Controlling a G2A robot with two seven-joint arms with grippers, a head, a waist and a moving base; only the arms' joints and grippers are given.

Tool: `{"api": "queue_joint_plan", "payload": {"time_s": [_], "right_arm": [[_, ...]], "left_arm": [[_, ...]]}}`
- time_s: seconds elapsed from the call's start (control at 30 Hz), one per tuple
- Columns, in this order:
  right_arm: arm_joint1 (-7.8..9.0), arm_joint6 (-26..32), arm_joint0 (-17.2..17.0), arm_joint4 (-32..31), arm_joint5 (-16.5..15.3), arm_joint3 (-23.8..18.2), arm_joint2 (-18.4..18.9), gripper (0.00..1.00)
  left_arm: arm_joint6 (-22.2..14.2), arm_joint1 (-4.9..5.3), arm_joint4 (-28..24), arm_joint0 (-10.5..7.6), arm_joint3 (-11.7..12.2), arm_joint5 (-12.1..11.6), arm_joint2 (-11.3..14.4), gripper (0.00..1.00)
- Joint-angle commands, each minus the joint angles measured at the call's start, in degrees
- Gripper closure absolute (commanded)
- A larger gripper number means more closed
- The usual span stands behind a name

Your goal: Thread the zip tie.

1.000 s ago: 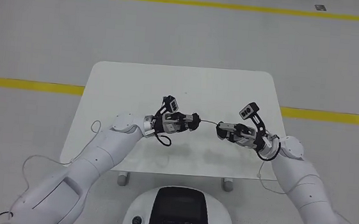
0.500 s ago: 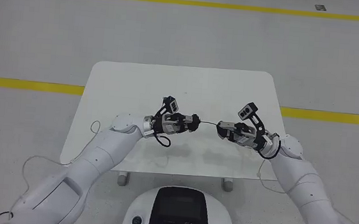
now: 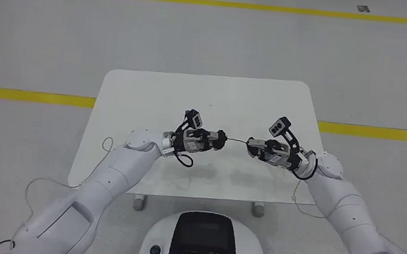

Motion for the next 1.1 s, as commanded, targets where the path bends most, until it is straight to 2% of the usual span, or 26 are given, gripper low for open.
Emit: {"api": "queue_joint_plan", "payload": {"time_s": [0.0,0.23,0.27,0.3,0.5,0.7,0.9,1.07], "right_arm": [[0.08,0.00,0.17,0.17,-0.20,0.24,-0.33,1.00],[0.33,0.00,0.77,0.42,-0.93,0.99,-1.30,1.00],[0.36,0.00,0.84,0.36,-1.14,1.13,-1.38,1.00],[0.40,0.00,0.93,0.34,-1.38,1.33,-1.48,1.00],[0.51,0.00,1.43,0.32,-3.12,2.32,-1.54,1.00],[0.82,0.00,1.15,0.62,-4.75,1.19,-1.50,1.00],[0.85,0.00,1.16,0.54,-4.88,1.21,-1.42,1.00],[1.00,-1.55,-0.35,-0.39,-3.75,-1.61,-0.44,1.00]], "left_arm": [[0.05,-0.01,0.07,0.06,-0.02,0.09,-0.11,1.00],[0.17,-0.01,0.39,0.25,-0.09,0.20,-0.51,1.00],[0.16,-0.01,0.43,0.29,-0.08,0.29,-0.54,0.58],[0.23,-0.02,0.37,0.32,-0.04,0.33,-0.57,0.00],[0.23,-0.02,0.37,0.32,-0.04,0.33,-0.57,0.00],[0.23,-0.02,0.37,0.32,-0.04,0.33,-0.57,0.00],[0.23,-0.02,0.37,0.32,-0.04,0.33,-0.57,0.00],[1.04,0.12,4.60,0.28,-2.68,3.45,0.78,0.00]]}}
